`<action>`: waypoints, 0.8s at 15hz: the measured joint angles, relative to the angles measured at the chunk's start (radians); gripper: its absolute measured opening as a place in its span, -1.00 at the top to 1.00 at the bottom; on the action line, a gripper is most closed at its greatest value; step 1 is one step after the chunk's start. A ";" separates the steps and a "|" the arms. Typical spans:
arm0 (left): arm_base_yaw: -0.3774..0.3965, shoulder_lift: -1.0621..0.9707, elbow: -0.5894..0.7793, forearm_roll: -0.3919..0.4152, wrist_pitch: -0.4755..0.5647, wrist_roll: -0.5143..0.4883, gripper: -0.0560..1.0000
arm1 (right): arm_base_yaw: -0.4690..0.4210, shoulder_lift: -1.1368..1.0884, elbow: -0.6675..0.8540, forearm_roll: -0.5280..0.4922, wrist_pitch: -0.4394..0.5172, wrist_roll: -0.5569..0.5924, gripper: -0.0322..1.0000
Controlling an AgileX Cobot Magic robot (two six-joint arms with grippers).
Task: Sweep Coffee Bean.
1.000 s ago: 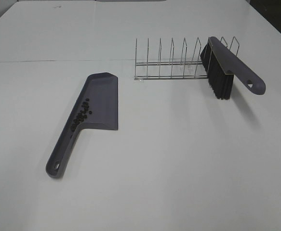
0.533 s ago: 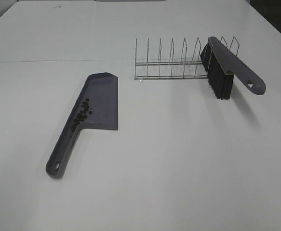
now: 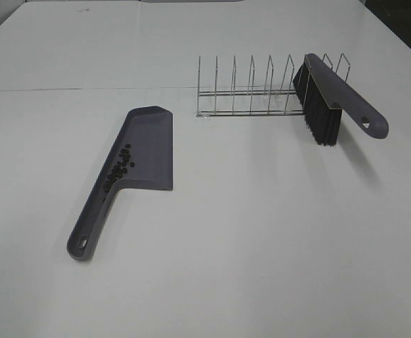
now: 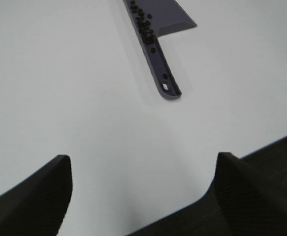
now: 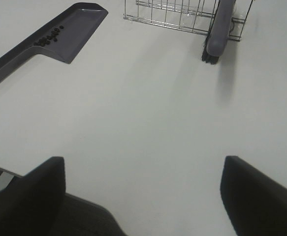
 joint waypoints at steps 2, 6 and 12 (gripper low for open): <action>0.115 -0.057 0.000 0.000 -0.002 0.000 -0.48 | 0.000 0.000 0.000 0.000 0.000 0.000 -0.48; 0.280 -0.138 0.000 0.000 -0.002 0.000 -0.48 | -0.067 0.000 0.000 0.001 0.000 -0.001 -0.48; 0.316 -0.234 0.000 0.000 -0.002 0.000 -0.48 | -0.081 -0.043 0.000 0.001 -0.003 -0.001 -0.48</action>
